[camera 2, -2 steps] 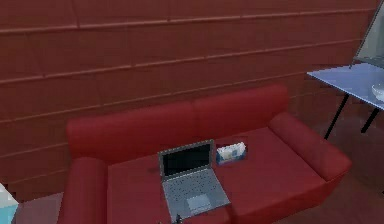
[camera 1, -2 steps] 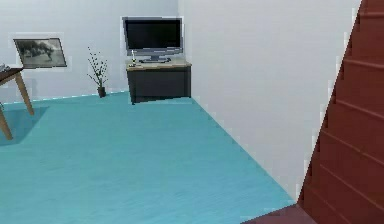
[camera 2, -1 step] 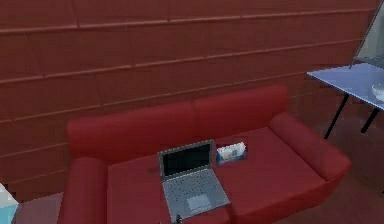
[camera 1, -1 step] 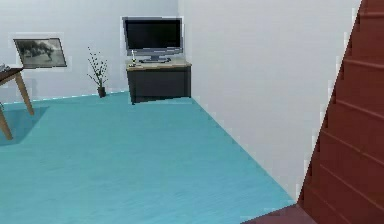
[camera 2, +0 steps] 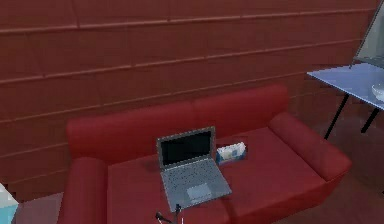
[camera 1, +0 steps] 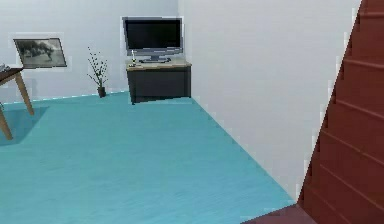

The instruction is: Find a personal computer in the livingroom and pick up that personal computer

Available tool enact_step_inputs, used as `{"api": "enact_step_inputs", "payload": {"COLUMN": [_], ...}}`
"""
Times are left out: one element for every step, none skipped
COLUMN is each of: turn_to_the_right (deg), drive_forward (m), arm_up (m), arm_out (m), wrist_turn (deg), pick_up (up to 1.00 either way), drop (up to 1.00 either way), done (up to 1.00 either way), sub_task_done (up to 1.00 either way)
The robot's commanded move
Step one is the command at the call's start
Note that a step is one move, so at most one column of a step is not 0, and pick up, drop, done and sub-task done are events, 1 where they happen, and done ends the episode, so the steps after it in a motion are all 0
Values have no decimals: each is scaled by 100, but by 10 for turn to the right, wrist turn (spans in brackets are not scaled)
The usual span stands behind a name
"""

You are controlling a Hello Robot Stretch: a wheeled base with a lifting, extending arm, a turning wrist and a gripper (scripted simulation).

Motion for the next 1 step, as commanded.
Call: {"api": "enact_step_inputs", "payload": {"turn_to_the_right": [0], "drive_forward": [0], "arm_up": [0], "arm_out": [0], "wrist_turn": [0], "pick_up": [0], "drop": [0], "done": [100], "sub_task_done": [0]}}
